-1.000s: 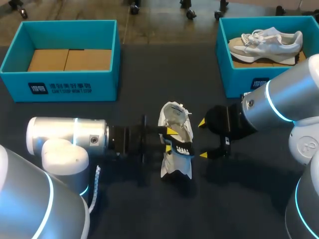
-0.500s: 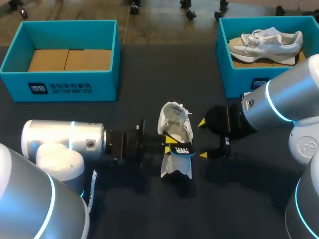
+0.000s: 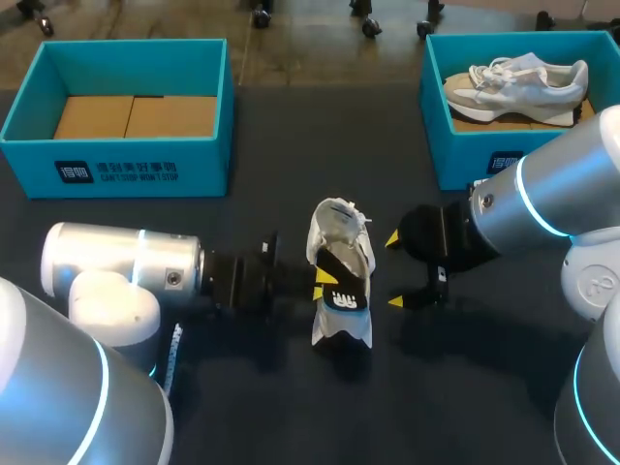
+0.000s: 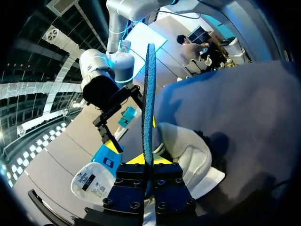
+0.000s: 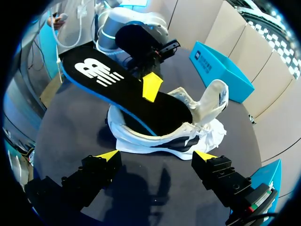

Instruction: Take the shoe out of the shoebox, open the shoe tongue, remove and reinsert the insole, then place the shoe into the shoebox

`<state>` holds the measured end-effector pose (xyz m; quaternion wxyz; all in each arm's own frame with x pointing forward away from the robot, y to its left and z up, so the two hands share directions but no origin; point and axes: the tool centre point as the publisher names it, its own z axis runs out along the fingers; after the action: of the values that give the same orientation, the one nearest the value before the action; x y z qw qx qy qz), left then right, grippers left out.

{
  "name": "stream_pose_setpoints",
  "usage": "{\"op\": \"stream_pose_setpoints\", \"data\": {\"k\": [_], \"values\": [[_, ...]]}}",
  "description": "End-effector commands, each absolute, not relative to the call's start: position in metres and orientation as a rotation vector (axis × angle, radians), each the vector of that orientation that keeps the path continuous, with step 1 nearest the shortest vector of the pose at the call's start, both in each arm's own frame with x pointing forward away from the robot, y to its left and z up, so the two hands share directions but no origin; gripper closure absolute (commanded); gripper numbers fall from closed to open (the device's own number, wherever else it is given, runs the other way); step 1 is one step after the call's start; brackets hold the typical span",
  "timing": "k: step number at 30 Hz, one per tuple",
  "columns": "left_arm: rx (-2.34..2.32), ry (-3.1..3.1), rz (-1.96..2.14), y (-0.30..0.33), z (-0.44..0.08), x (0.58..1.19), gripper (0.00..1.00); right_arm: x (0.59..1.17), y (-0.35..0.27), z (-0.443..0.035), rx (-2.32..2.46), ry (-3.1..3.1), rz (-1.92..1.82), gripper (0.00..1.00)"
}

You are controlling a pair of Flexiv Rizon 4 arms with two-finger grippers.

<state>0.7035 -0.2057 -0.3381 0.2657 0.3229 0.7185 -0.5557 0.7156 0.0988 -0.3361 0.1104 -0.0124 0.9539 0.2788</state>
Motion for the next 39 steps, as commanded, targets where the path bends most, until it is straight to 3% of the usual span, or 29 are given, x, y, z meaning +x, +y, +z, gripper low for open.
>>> {"op": "stream_pose_setpoints", "data": {"k": [1,20,21,22,27,33,39], "values": [[0.904,1.957,-1.489,-0.211,-0.340,0.715,1.00,0.714,0.099,-0.336,-0.036,2.801,0.818,0.00],[0.914,2.009,-1.441,-0.205,-0.354,0.719,1.00,0.714,0.099,-0.336,-0.036,2.801,0.818,0.00],[0.912,2.010,-1.438,-0.205,-0.353,0.718,0.92,0.714,0.099,-0.336,-0.036,2.801,0.818,0.00],[0.910,2.006,-1.438,-0.206,-0.350,0.716,0.66,0.714,0.099,-0.336,-0.036,2.801,0.818,0.00],[0.919,1.980,-1.449,-0.209,-0.339,0.710,0.73,0.714,0.099,-0.336,-0.036,2.801,0.818,0.00],[0.926,1.971,-1.451,-0.209,-0.333,0.706,0.70,0.714,0.099,-0.336,-0.036,2.801,0.818,0.00],[0.934,1.958,-1.479,-0.212,-0.328,0.698,0.79,0.714,0.099,-0.336,-0.036,2.801,0.818,0.00]]}}
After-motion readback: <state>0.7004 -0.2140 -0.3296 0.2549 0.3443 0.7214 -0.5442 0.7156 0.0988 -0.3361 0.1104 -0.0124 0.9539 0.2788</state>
